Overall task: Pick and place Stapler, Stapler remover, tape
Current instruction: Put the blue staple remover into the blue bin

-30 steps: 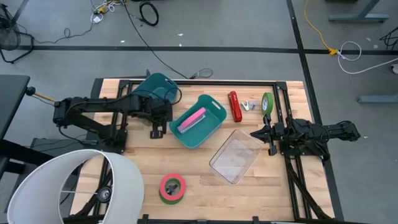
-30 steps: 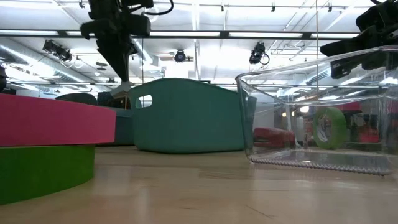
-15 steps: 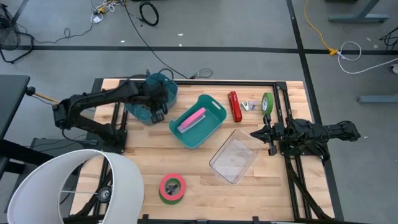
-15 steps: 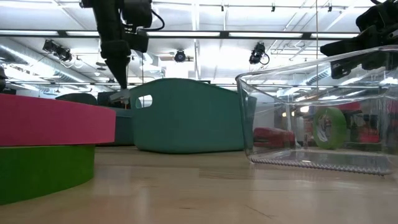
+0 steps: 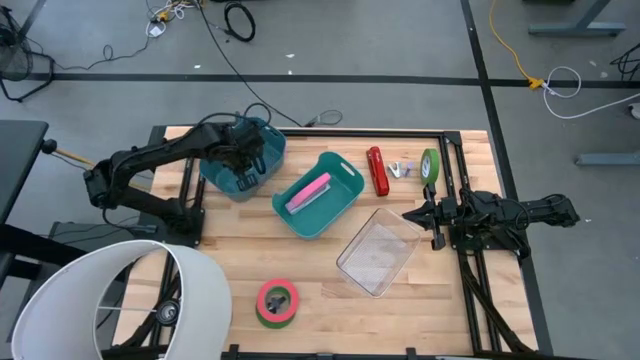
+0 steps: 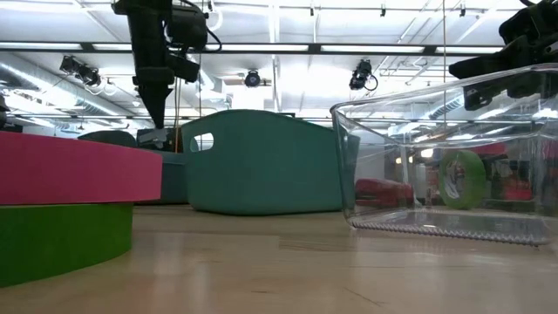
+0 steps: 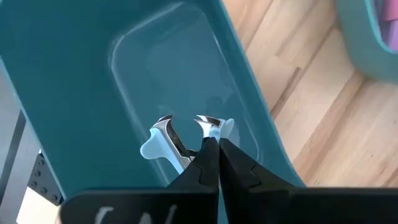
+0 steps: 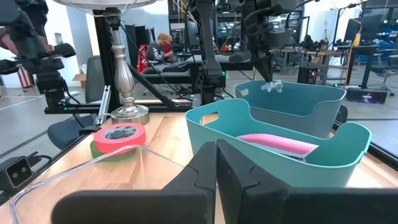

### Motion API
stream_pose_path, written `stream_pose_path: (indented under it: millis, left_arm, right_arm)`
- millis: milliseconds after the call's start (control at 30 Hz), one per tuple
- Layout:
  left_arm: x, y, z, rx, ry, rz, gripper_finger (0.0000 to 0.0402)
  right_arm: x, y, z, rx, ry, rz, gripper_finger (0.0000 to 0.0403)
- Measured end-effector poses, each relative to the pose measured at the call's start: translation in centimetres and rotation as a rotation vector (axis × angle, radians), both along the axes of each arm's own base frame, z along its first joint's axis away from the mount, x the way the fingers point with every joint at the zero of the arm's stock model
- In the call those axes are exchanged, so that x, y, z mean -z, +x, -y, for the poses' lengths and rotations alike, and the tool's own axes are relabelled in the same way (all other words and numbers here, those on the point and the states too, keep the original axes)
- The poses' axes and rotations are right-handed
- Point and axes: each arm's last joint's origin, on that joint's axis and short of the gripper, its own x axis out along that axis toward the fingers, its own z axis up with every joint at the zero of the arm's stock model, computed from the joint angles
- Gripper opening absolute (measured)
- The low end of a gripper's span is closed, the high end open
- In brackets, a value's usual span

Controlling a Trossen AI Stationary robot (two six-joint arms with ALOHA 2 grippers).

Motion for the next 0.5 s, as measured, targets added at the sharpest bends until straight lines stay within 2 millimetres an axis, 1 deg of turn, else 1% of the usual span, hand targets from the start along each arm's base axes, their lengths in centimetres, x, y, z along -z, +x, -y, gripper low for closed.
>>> stream_pose_path:
  millis: [333, 500]
  left_arm:
    - [0.00, -0.06, -0.13, -0.006, 0.001, 0.001, 0.0018]
    - [-0.01, -0.07, -0.12, -0.008, 0.001, 0.002, 0.0046]
  right_arm:
    - [0.00, 0.00, 0.00, 0.000, 0.000, 0.000, 0.0015]
    - [0.00, 0.00, 0.00, 0.000, 0.002, 0.000, 0.0015]
